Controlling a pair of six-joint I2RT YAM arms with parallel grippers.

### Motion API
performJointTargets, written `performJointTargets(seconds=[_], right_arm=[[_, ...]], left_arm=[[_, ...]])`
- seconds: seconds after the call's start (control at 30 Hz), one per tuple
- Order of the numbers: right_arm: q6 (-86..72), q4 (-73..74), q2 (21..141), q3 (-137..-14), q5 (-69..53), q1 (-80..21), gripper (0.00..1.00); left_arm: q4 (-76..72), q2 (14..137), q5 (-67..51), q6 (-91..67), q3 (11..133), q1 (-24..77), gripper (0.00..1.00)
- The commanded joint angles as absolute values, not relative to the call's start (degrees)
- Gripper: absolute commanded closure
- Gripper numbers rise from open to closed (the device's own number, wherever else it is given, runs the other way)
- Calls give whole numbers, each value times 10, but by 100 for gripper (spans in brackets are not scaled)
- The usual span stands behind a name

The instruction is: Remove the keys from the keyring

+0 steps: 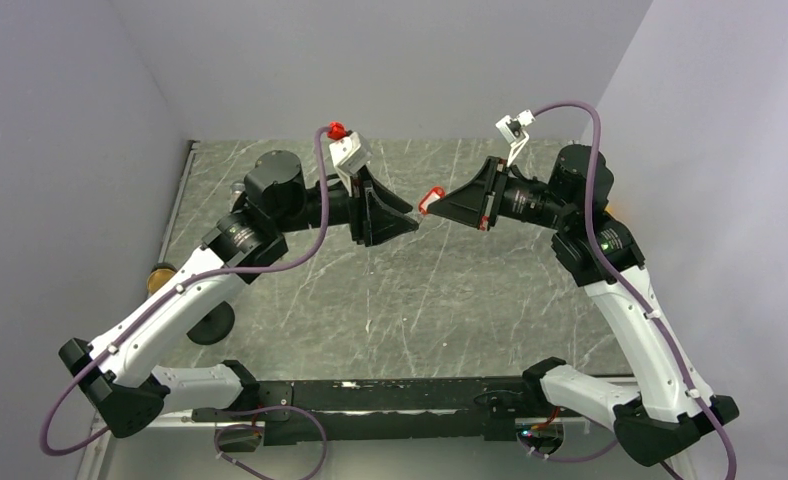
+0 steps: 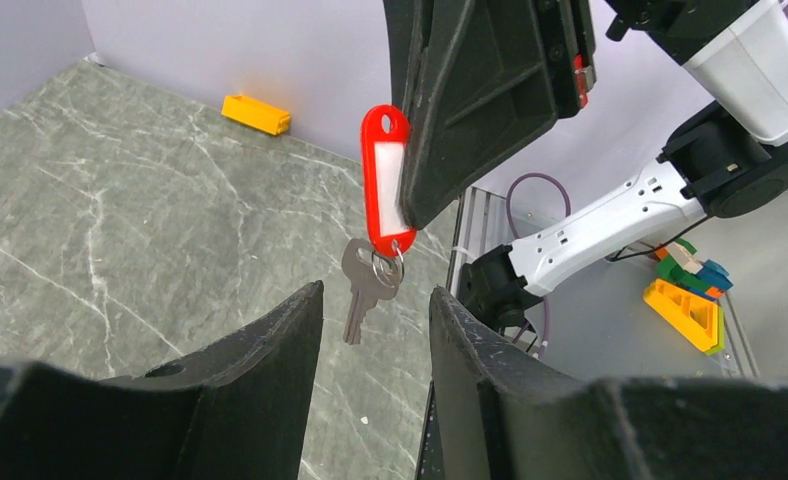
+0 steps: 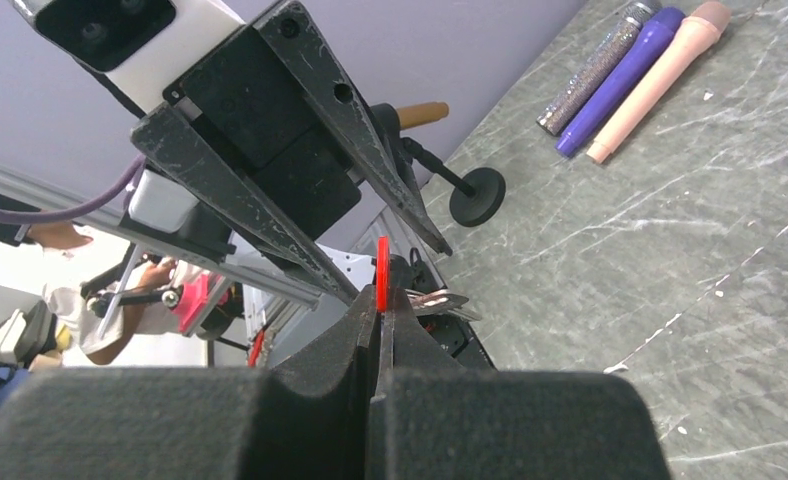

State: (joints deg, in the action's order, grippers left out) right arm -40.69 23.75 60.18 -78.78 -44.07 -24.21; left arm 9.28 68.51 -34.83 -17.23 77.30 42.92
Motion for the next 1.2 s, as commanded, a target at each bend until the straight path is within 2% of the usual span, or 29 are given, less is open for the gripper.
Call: performJointTargets(seconds=[0.0,0.23,0.73,1.17], right_arm=[[-400,233,588,-794,-460,-244,100],[-388,243,584,-794,-470,-245,100],[-387,234,575,-785,-490,-246,100],[-370,270,570,-792,-455,-248,100]], left_arm=[[77,688,-376,-158,812,432,52],[96,702,-416,-153,839,432,51],[109,717,-424,-158,856,435,55],[128,721,-429,-152,872,446,54]])
